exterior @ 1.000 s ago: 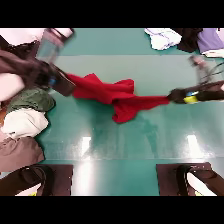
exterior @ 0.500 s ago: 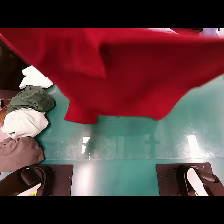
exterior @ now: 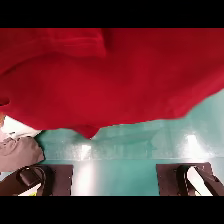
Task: Fold the shirts.
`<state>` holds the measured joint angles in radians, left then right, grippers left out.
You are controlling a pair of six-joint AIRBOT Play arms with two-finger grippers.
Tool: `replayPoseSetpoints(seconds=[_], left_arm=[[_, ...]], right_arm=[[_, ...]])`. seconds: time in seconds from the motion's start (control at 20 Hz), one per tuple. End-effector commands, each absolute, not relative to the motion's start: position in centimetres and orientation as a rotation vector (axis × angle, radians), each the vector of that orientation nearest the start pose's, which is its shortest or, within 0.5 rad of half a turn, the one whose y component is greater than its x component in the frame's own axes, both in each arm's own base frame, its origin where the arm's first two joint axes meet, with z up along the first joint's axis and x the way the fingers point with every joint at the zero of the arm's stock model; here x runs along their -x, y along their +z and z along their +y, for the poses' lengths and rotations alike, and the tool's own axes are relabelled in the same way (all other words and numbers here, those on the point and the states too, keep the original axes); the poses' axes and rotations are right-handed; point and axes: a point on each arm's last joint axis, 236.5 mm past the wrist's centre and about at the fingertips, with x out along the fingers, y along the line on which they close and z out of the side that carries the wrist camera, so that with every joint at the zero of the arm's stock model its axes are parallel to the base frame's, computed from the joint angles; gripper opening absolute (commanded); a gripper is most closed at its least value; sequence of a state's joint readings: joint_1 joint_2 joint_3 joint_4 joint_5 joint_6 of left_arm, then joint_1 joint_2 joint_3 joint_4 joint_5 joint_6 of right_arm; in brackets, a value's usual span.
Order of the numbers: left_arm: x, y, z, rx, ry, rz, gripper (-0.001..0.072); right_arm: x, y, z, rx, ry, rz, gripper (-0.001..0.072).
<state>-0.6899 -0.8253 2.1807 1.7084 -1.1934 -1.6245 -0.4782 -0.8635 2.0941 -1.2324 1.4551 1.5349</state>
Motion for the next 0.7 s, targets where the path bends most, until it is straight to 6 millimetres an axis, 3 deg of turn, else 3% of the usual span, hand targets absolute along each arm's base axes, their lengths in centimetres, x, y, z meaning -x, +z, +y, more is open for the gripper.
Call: replayPoseSetpoints(seconds=[0.0, 0.1, 0.15, 0.25, 0.35, 0.45, 0.55, 0.65], left_arm=[[-17.2, 58.1, -10.1, 0.073, -0.554, -0.183, 0.0025], [-21.4, 54.3, -8.2, -0.016, -0.373, -0.060, 0.0025], [-23.9, 50.9, -7.8, -0.077, -0.293, 0.052, 0.0025], [-28.0, 43.6, -8.5, -0.221, -0.199, 0.282, 0.0025], [-32.0, 37.6, -10.2, -0.391, -0.151, 0.422, 0.0025], [-36.6, 32.5, -11.5, -0.473, -0.126, 0.509, 0.0025], [-41.0, 27.8, -10.4, -0.463, -0.080, 0.598, 0.0025], [-45.1, 24.5, -9.1, -0.367, -0.075, 0.643, 0.0025]], right_arm=[[-25.4, 46.7, -5.5, -0.127, -0.180, 0.289, 0.0011], [-27.9, 42.8, -7.1, -0.200, -0.181, 0.415, 0.0011], [-29.3, 39.6, -7.5, -0.249, -0.163, 0.523, 0.0011], [-31.2, 32.9, -7.8, -0.346, -0.110, 0.764, 0.0011], [-33.6, 27.3, -7.8, -0.393, -0.071, 0.940, 0.0011], [-36.3, 23.2, -7.4, -0.379, -0.054, 1.041, 0.0010], [-39.0, 20.0, -6.4, -0.303, -0.047, 1.093, 0.0010], [-41.7, 17.6, -5.4, -0.208, -0.048, 1.099, 0.0011]])
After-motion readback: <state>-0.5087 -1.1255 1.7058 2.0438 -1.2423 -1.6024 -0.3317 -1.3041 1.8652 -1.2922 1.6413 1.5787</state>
